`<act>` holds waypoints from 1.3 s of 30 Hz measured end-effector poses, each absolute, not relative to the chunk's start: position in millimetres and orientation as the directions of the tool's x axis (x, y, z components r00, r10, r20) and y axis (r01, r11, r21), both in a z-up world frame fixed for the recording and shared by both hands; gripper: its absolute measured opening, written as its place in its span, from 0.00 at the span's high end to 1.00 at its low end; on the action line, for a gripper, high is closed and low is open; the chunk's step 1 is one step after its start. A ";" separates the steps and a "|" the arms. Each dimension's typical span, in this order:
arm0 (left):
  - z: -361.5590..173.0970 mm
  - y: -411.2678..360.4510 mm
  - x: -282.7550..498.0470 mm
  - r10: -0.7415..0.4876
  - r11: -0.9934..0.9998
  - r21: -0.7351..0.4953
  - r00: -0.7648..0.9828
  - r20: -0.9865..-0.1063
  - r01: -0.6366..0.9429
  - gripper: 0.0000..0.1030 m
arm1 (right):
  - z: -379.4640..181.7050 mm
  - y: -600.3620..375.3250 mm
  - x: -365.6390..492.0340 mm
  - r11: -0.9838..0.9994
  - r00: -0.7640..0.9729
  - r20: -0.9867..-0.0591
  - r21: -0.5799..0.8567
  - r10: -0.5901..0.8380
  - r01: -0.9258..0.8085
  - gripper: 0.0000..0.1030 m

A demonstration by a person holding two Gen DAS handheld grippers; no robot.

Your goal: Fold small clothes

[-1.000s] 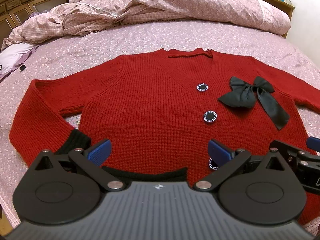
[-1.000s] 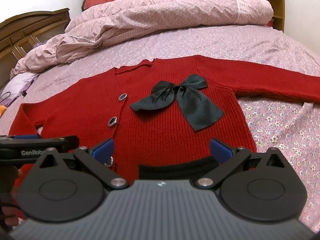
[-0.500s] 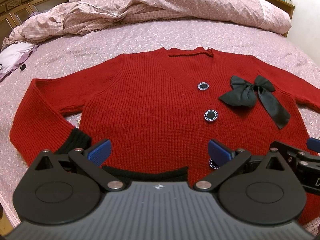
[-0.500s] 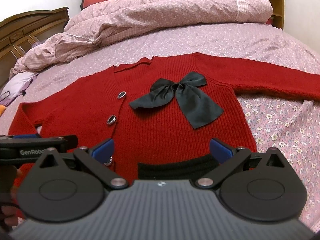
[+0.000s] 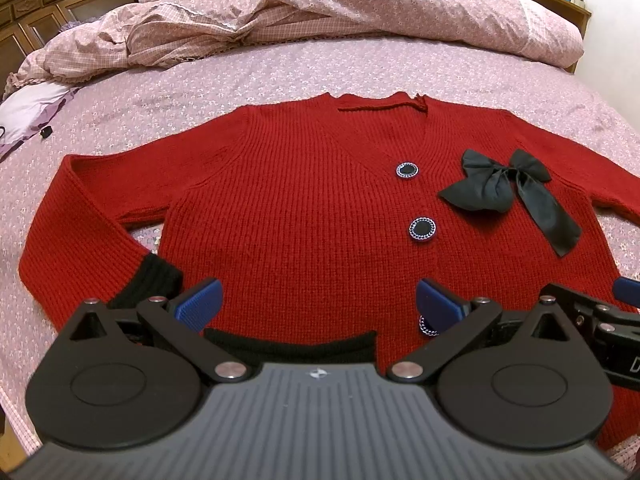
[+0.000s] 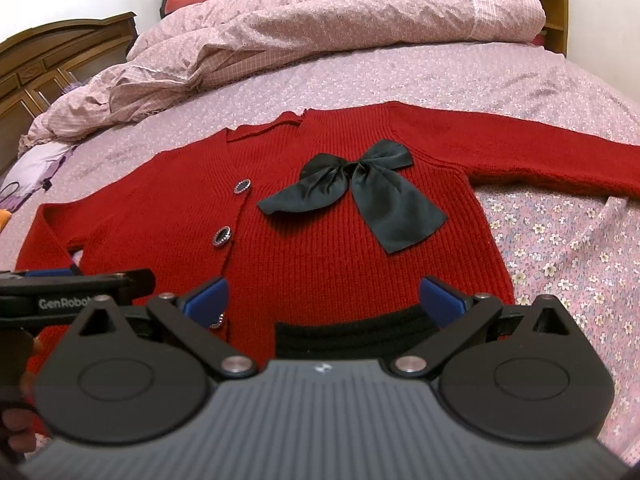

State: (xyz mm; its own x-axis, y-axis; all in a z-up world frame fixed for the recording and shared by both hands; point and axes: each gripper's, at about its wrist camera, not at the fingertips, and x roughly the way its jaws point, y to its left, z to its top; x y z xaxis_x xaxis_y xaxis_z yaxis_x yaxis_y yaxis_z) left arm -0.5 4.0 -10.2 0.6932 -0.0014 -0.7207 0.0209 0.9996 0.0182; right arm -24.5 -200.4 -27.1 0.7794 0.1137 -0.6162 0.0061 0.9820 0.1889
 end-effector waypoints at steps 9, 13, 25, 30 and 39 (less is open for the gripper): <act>-10.3 3.2 -0.3 0.001 1.000 0.020 0.692 -0.722 0.020 0.00 | -28.3 -200.6 -24.6 0.982 0.779 -0.617 0.189 0.114 0.006 0.00; -11.1 2.8 -0.8 0.002 1.000 0.022 0.690 -0.723 0.020 0.00 | -28.5 -200.6 -24.6 0.982 0.779 -0.617 0.189 0.114 0.007 0.00; -10.4 -0.5 1.6 0.008 1.000 0.026 0.676 -0.736 0.017 0.00 | -31.9 -200.5 -25.1 0.981 0.778 -0.618 0.194 0.116 0.008 0.00; -8.7 2.2 6.4 0.003 1.000 0.020 0.670 -0.743 0.018 0.00 | -31.1 -207.1 -22.2 0.976 0.776 -0.620 0.218 0.121 0.023 0.00; -5.3 0.0 24.9 -0.015 0.998 0.026 0.656 -0.755 0.053 0.00 | -27.5 -231.6 -12.6 0.961 0.783 -0.612 0.268 0.115 0.068 0.00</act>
